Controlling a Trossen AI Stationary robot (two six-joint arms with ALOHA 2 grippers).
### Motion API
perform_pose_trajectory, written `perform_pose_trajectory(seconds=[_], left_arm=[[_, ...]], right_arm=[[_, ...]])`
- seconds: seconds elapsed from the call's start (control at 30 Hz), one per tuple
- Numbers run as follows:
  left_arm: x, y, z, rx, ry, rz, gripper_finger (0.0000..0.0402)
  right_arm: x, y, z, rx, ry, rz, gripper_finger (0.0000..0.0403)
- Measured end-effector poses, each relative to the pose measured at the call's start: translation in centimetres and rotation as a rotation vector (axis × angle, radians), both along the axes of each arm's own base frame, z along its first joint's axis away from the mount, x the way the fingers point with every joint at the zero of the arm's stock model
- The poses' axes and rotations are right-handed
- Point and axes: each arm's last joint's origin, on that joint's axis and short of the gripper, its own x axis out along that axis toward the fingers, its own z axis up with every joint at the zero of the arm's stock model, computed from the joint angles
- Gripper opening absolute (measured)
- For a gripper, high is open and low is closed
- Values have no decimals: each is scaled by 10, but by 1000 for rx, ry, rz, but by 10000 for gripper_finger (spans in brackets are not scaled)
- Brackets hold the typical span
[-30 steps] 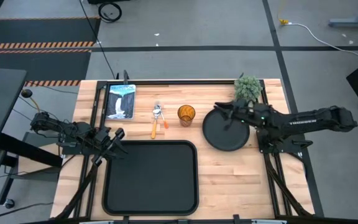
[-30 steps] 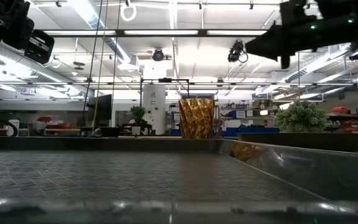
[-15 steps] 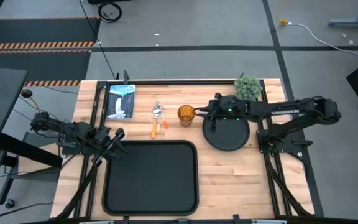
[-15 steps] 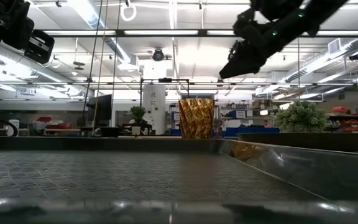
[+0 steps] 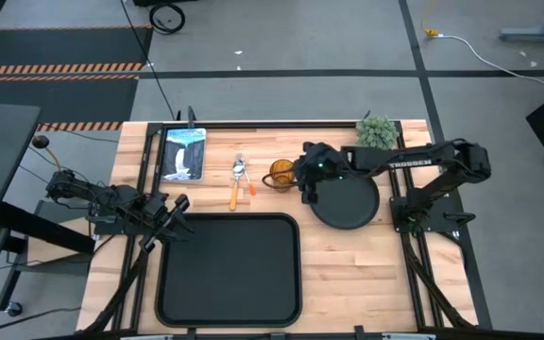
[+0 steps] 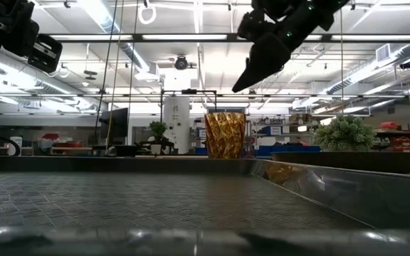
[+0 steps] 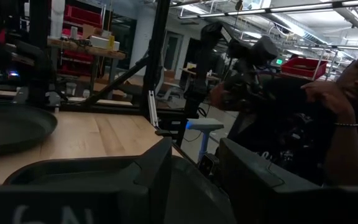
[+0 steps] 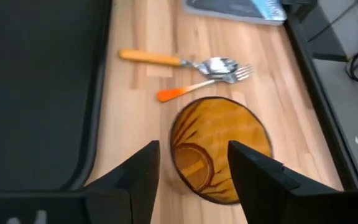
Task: Pick and place plate/cup/fork/spoon on tray
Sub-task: Put the orange cup on the top right of the black serving tray
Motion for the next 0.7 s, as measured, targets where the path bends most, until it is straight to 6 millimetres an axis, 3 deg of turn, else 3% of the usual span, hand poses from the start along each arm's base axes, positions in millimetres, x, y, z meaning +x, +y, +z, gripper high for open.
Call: perform_pose_trajectory(seconds=[0.27,0.47,0.7], left_arm=[[0,0,0,0,-1,0,142],[0,0,0,0,0,0,142],[0,0,0,0,-1,0,142]], right_arm=[[24,4,5,-22,207,76,197],[40,7,-5,-66,305,100,195],[46,6,-14,-89,348,104,195]])
